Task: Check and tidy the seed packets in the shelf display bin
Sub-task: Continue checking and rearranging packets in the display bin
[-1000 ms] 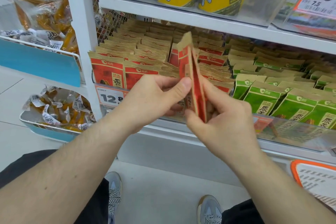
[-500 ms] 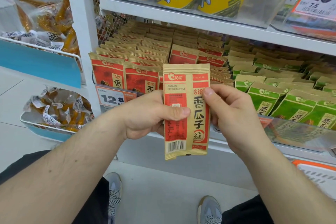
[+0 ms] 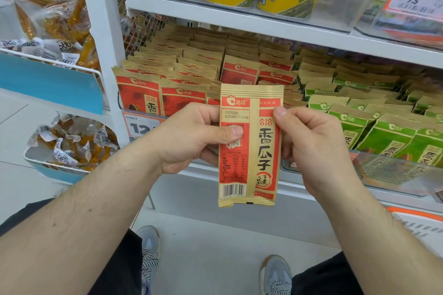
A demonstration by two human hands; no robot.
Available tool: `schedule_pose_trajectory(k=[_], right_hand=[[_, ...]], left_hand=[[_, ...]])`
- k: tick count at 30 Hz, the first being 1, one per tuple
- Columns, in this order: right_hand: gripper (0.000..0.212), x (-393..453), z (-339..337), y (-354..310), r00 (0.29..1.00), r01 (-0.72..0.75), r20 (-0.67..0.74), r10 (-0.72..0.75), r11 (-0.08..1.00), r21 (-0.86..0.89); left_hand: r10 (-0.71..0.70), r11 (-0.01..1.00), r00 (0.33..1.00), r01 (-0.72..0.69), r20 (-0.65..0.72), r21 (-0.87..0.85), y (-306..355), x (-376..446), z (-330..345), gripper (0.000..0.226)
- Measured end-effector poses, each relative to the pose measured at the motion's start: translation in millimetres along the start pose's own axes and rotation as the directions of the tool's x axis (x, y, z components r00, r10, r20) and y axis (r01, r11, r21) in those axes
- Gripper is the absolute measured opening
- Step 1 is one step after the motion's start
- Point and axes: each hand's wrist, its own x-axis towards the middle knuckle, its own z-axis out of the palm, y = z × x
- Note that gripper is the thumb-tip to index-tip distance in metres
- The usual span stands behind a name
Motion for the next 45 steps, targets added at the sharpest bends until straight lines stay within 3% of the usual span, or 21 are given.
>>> schedule_pose_trajectory(k=[5,11,17,22,26,28,33,36,37,39,42,43,45], right_hand=[[0.030,1.5,-1.1,2.7,0.999,-0.026,0.020,0.025,0.998,0.057],[0.034,0.7,-7.8,2.2,0.944,-0.162,0.284,0.167,0.986,-0.041],[0.052,5.2,-10.7,9.3,0.962,-0.149,0.239,0.130,0.987,0.062],[0.035,6.9,-19.9,7.8,0.875,-0.231,0.448,0.187,0.972,0.045],[0.055,8.6,-24.2,11.1,0.840,-0.223,0.521,0.152,0.972,0.077],[0.062,8.9,-24.0,12.5,0.836,-0.214,0.531,0.138,0.973,0.084],[0.046,7.9,-22.8,9.7,0.851,-0.224,0.500,0.160,0.972,0.070],[0.043,6.8,-17.2,11.5,0.855,-0.254,0.490,0.171,0.961,0.108],[0.043,6.2,-13.9,13.6,0.850,-0.287,0.498,0.172,0.944,0.164],[0.038,4.2,-5.8,17.7,0.806,-0.416,0.566,0.173,0.846,0.333],[0.027,-1.9,8.6,21.4,0.598,-0.664,0.799,0.067,0.599,0.447],[0.025,-3.0,12.7,23.4,0.538,-0.713,0.843,0.011,0.539,0.448],[0.028,-2.4,17.8,26.8,0.490,-0.747,0.872,-0.016,0.507,0.429]], left_hand=[[-0.007,0.999,1.000,0.006,-0.019,-0.046,0.3,-0.1,2.6,0.032],[0.000,0.986,0.991,-0.023,-0.137,-0.166,3.5,3.3,1.1,0.034],[-0.010,0.982,0.999,0.016,0.034,-0.190,3.7,-0.4,-1.1,0.031],[0.036,0.971,0.999,-0.038,-0.010,-0.236,4.3,2.1,-4.8,0.037],[0.049,0.967,0.999,-0.049,-0.007,-0.250,4.6,2.3,-8.3,0.036],[0.052,0.968,0.999,-0.051,-0.003,-0.245,4.2,2.1,-8.8,0.036],[0.061,0.971,0.998,-0.059,0.004,-0.230,4.1,2.1,-10.7,0.034],[0.114,0.972,0.993,-0.117,-0.024,-0.203,7.1,0.2,-7.0,0.019],[0.135,0.970,0.990,-0.140,-0.043,-0.197,7.7,0.2,-5.7,0.033],[0.170,0.962,0.983,-0.181,-0.070,-0.203,6.6,3.4,-5.8,0.064],[0.197,0.945,0.978,-0.209,-0.072,-0.252,1.5,6.4,-3.3,0.087],[0.177,0.937,0.981,-0.193,-0.081,-0.290,0.2,6.9,-1.2,0.090],[0.145,0.911,0.982,-0.180,-0.121,-0.372,-3.0,8.3,1.4,0.077]])
